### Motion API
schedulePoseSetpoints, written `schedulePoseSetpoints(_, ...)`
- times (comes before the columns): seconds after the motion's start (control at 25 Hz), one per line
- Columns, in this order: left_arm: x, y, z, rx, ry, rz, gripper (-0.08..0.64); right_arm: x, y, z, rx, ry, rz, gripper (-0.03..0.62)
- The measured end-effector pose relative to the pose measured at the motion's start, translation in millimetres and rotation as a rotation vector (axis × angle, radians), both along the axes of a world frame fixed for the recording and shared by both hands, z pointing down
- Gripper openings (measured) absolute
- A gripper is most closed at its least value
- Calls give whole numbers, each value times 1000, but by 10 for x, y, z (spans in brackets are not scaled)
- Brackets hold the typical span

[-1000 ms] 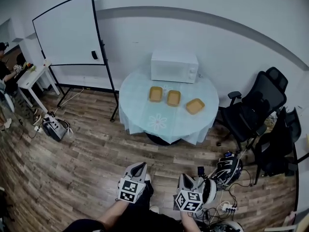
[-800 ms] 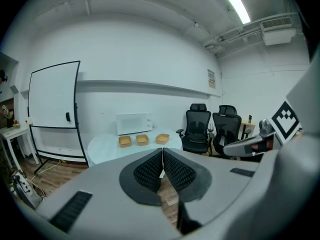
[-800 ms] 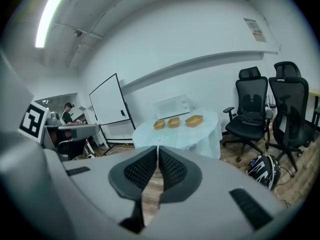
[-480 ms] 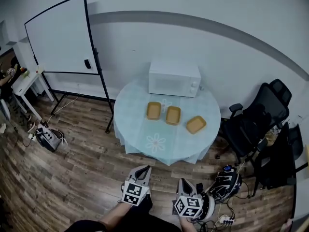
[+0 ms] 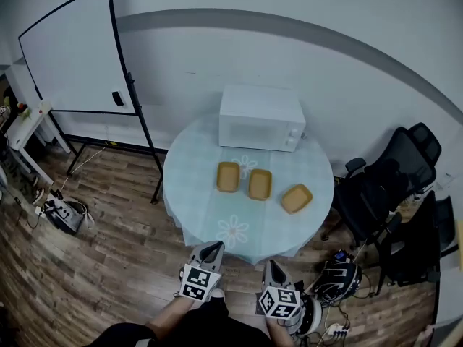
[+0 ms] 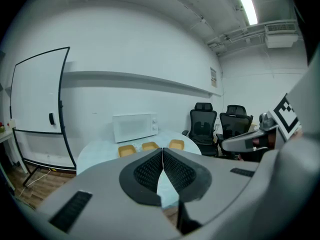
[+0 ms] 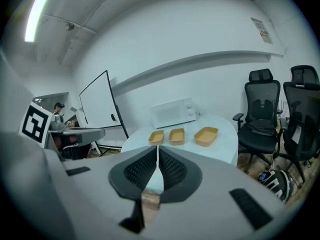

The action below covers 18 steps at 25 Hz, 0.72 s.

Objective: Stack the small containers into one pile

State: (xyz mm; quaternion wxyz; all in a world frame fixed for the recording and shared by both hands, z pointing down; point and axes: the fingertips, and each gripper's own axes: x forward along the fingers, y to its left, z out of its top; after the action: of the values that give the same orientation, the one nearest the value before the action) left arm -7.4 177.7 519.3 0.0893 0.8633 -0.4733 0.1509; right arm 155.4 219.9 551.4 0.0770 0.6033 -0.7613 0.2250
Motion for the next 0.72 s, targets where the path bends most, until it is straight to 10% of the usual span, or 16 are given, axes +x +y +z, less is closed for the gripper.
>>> schedulePoseSetpoints(0.72, -93, -810, 178, -38, 14, 71, 14, 163, -789, 63, -34, 37, 102, 26)
